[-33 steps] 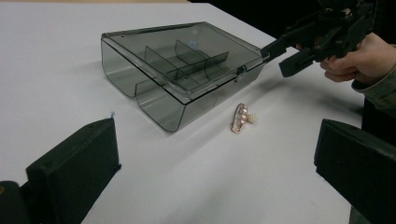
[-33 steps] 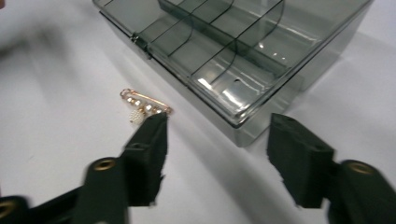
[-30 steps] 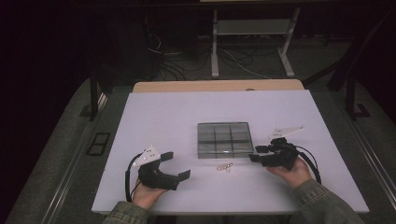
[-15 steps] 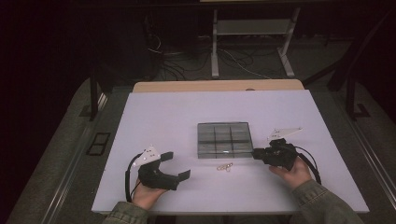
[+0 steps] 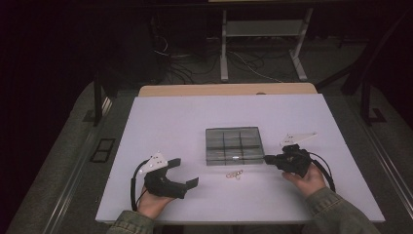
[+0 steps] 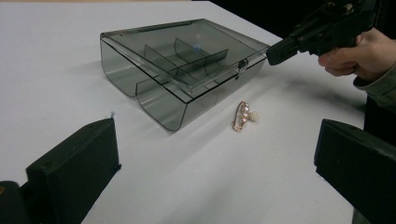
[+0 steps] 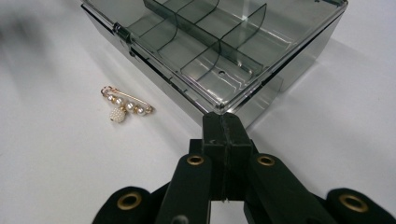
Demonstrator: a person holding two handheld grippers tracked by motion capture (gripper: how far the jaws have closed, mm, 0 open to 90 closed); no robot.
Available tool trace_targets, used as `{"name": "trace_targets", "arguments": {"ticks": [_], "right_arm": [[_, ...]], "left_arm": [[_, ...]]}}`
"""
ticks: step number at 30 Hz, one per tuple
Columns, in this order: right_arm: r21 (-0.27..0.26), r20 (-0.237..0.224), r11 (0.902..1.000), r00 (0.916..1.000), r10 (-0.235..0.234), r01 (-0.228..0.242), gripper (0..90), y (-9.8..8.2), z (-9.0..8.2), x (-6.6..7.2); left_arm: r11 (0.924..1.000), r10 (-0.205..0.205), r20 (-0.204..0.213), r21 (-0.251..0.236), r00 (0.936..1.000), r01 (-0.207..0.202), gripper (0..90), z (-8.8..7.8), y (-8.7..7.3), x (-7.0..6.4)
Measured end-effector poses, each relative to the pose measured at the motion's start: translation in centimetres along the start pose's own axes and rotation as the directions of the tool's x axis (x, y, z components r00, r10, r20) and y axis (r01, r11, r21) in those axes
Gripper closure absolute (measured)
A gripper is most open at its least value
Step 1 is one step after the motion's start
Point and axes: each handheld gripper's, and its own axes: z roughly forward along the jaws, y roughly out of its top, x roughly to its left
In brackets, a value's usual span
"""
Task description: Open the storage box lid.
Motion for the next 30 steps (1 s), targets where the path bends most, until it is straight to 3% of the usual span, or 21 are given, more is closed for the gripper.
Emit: {"name": "trace_targets", "arguments": {"ticks": [15,30], "right_arm": [[-0.045,-0.053,0.9987,0.9984,0.021,-0.023,89.5,1.0,-0.7,-0.5],[-0.07,-0.09,0.9972,0.9957,0.022,-0.028,89.6,2.8,-1.2,-0.9]], "left_arm": [[0.9999,-0.008,-0.013,-0.015,0.9999,0.008,0.0,0.0,1.2,1.0],[0.9988,0.035,0.008,-0.036,0.9994,-0.035,0.0,0.8,4.2,1.2]]}}
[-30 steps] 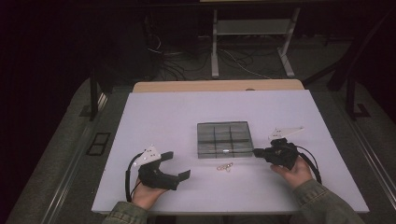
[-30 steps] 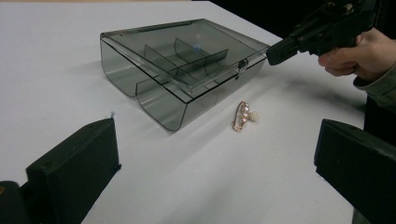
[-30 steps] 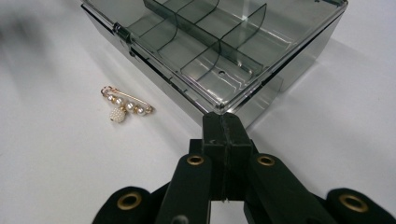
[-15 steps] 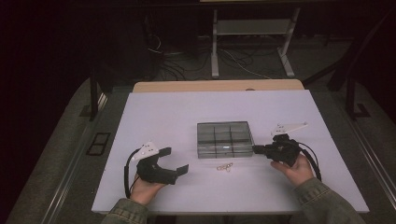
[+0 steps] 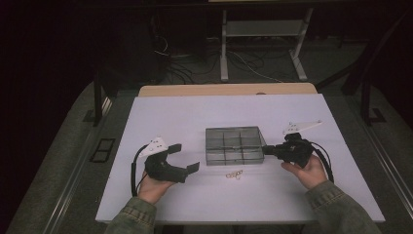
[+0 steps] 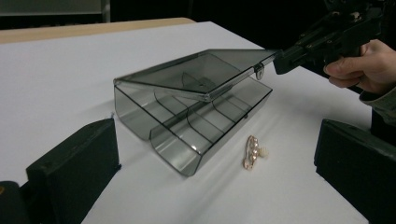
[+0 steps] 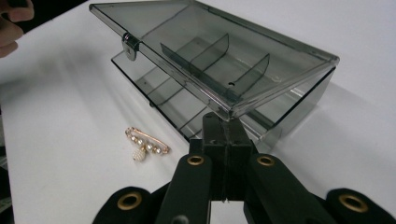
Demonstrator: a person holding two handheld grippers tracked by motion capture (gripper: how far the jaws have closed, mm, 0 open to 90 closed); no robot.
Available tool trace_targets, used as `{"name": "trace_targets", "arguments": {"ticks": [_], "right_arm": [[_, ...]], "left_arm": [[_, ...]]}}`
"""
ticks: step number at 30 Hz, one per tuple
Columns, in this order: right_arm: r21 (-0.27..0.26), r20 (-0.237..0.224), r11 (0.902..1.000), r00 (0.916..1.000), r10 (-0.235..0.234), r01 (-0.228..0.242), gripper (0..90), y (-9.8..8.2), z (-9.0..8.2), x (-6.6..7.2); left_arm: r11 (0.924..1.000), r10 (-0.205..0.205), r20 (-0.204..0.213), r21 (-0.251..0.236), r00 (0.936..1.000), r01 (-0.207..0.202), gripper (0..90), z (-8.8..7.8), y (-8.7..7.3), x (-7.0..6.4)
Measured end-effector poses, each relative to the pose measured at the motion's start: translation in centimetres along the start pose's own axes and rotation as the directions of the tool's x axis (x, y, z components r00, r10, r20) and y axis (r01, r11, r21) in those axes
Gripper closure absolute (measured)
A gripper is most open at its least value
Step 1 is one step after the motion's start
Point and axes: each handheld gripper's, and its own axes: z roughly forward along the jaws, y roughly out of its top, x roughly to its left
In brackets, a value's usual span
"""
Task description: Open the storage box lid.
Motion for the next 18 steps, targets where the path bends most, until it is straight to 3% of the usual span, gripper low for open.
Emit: {"name": "trace_targets", "arguments": {"ticks": [18], "right_arm": [[-0.023,-0.025,0.9997,0.9997,-0.005,0.005,89.5,2.7,-0.2,-0.8]], "left_arm": [[0.9994,0.034,0.004,-0.004,0.9994,-0.034,0.0,0.6,2.7,0.8]]}}
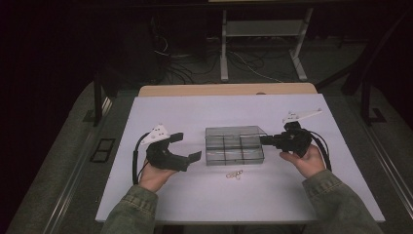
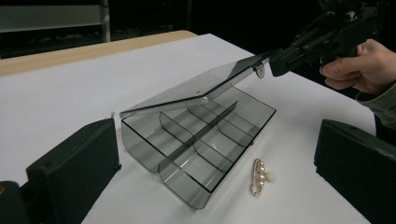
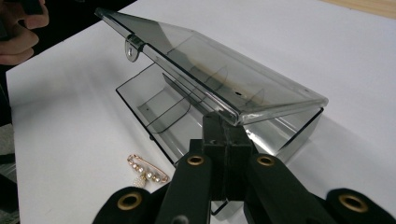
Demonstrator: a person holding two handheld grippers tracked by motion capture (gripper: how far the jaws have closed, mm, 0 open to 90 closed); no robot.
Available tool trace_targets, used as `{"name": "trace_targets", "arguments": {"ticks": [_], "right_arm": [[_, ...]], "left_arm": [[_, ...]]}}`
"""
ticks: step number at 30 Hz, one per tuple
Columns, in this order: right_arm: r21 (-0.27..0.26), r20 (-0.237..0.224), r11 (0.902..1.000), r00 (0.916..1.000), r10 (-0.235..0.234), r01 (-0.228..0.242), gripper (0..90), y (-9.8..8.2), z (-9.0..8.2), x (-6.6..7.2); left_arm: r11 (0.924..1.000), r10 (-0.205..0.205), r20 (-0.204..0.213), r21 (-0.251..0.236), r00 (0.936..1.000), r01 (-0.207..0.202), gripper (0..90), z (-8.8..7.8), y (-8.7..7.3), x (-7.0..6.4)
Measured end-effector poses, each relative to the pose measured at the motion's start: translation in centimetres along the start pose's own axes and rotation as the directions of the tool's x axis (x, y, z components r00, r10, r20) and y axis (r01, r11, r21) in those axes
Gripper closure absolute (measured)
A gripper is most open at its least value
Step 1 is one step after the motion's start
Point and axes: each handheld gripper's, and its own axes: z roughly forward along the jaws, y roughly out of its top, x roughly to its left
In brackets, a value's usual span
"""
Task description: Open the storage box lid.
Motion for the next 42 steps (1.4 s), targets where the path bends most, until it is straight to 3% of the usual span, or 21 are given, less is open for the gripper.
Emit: {"name": "trace_targets", "arguments": {"ticks": [10,21,25,28,34,42], "right_arm": [[0.008,0.018,0.9997,0.9996,-0.022,0.022,89.6,1.4,0.4,-0.1],[0.004,0.019,0.9998,0.9996,-0.019,0.019,89.6,2.8,0.5,-0.6],[0.005,0.019,0.9998,0.9997,-0.017,0.017,89.6,3.2,0.4,-0.9],[0.003,0.02,0.9999,0.9997,-0.013,0.013,89.5,3.5,0.4,-1.0],[-0.001,0.024,0.9999,0.9996,-0.011,0.011,89.6,3.8,0.5,-1.2],[-0.01,0.023,0.9999,0.9996,0.014,-0.014,89.6,4.1,0.5,-2.1]], "left_arm": [[1.0,0.0,0.007,0.006,1.0,0.0,0.0,1.3,1.0,0.8],[0.9988,0.005,0.017,0.049,0.9998,-0.006,0.0,3.4,2.0,1.4],[0.9962,0.043,0.005,0.076,0.9991,-0.043,5.9,4.3,2.5,1.4],[0.9951,0.048,-0.001,0.086,0.9988,-0.048,8.5,5.0,2.8,1.6],[0.9959,0.06,-0.03,0.069,0.9977,-0.058,16.0,5.8,3.3,2.3],[0.9968,0.072,-0.049,0.04,0.9962,-0.07,35.1,6.5,3.4,3.3]]}}
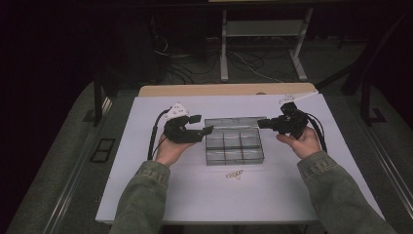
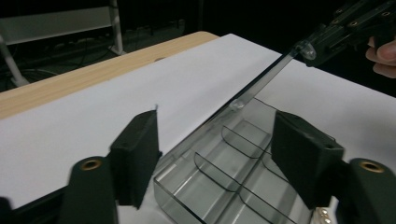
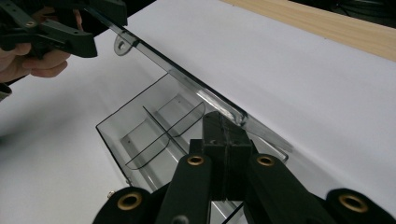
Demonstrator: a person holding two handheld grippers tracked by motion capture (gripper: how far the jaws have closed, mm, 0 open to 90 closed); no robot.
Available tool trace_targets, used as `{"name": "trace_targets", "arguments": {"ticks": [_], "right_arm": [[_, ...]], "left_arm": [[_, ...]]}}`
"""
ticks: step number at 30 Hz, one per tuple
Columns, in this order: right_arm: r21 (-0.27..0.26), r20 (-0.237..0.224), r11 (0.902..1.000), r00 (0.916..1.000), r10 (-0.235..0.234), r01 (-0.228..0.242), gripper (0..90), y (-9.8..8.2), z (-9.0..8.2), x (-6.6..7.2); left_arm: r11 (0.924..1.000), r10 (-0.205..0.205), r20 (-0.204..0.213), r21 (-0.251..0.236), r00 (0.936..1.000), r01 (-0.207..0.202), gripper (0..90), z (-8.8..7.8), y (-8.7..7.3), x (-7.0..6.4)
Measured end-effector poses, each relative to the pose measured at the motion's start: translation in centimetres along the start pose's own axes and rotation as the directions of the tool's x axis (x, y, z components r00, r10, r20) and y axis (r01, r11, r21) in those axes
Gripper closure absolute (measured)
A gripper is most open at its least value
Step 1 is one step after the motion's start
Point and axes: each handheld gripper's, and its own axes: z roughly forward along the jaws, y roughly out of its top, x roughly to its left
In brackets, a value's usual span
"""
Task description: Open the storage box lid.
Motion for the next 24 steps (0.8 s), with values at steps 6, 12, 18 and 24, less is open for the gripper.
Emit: {"name": "trace_targets", "arguments": {"ticks": [6,12,18,24], "right_arm": [[-0.002,0.001,0.9998,0.9998,0.021,-0.021,89.6,0.0,0.3,-0.6],[-0.013,0.0,0.9994,0.9994,0.033,-0.033,89.6,0.1,0.4,-0.9],[-0.014,0.007,0.9991,0.9992,0.04,-0.04,88.3,-0.1,0.0,-1.1],[-0.025,0.018,0.9989,0.999,0.04,-0.039,84.8,-0.2,-0.5,-1.4]], "left_arm": [[0.9995,0.016,0.004,-0.027,0.9999,-0.016,45.6,0.5,0.5,0.2],[0.9971,0.0,-0.012,-0.076,0.9999,-0.001,55.4,0.5,0.5,0.8],[0.9942,-0.017,0.004,-0.106,0.9998,0.018,62.5,0.5,0.6,1.4],[0.9926,-0.012,0.041,-0.12,0.9991,0.017,65.0,0.9,0.9,1.5]]}}
